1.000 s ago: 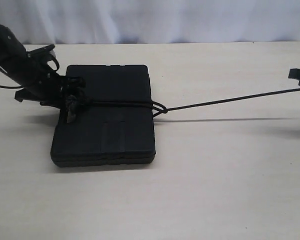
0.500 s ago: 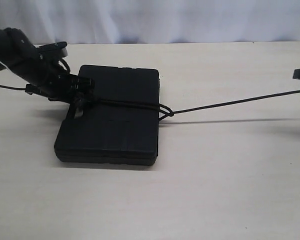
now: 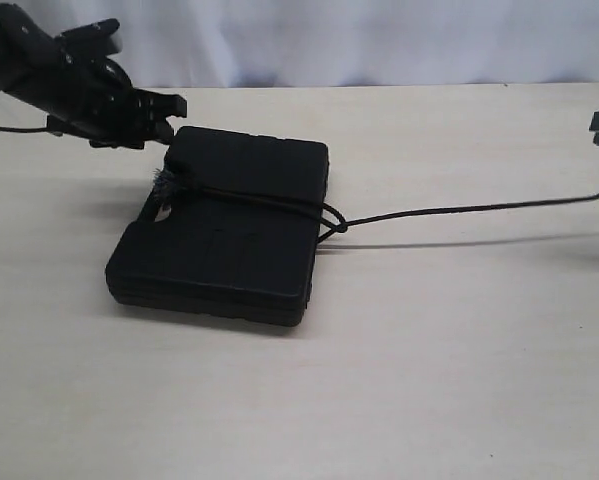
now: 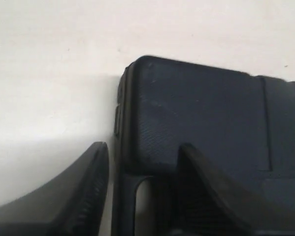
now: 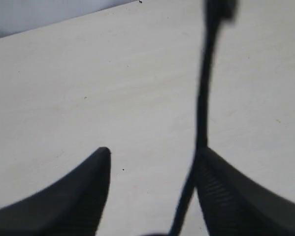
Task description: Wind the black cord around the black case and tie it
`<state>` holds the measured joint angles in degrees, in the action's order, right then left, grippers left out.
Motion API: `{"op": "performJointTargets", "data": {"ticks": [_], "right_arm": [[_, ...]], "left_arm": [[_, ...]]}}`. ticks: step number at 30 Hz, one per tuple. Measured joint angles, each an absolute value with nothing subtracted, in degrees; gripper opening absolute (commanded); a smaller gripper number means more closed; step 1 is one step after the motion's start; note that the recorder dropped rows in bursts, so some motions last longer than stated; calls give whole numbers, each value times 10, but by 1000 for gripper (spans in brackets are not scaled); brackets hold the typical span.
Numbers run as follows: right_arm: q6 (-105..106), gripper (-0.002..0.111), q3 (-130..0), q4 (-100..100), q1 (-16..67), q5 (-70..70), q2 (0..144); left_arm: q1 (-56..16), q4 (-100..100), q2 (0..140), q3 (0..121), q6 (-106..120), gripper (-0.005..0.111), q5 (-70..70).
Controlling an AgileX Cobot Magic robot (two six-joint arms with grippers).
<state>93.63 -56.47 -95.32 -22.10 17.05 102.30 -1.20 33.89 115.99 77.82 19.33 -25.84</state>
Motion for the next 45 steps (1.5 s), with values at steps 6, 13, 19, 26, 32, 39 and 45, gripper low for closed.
{"op": "performJointTargets", "data": {"ticks": [6, 13, 19, 26, 32, 39, 45], "right_arm": [[911, 65, -567, -913, -222, 157, 1000], [698, 16, -577, -661, -216, 178, 900], [375, 4, -636, -271, -156, 355, 830], [104, 4, -637, 11, -70, 513, 753], [64, 4, -545, 33, -4, 460, 601], [66, 4, -333, 33, 74, 228, 296], [70, 4, -136, 33, 87, 70, 131]], "left_arm": [[-12, 272, 1114, 809, 193, 35, -328], [-13, 226, 1045, 838, 175, 0, -445], [-46, 197, 993, 841, 130, 0, -561], [-131, 9, 896, 795, -8, 0, -656], [-213, 27, 720, 671, -27, 0, -582], [-309, 35, 456, 422, 5, 0, -242], [-313, 35, 402, 251, 20, 0, -42]]}}
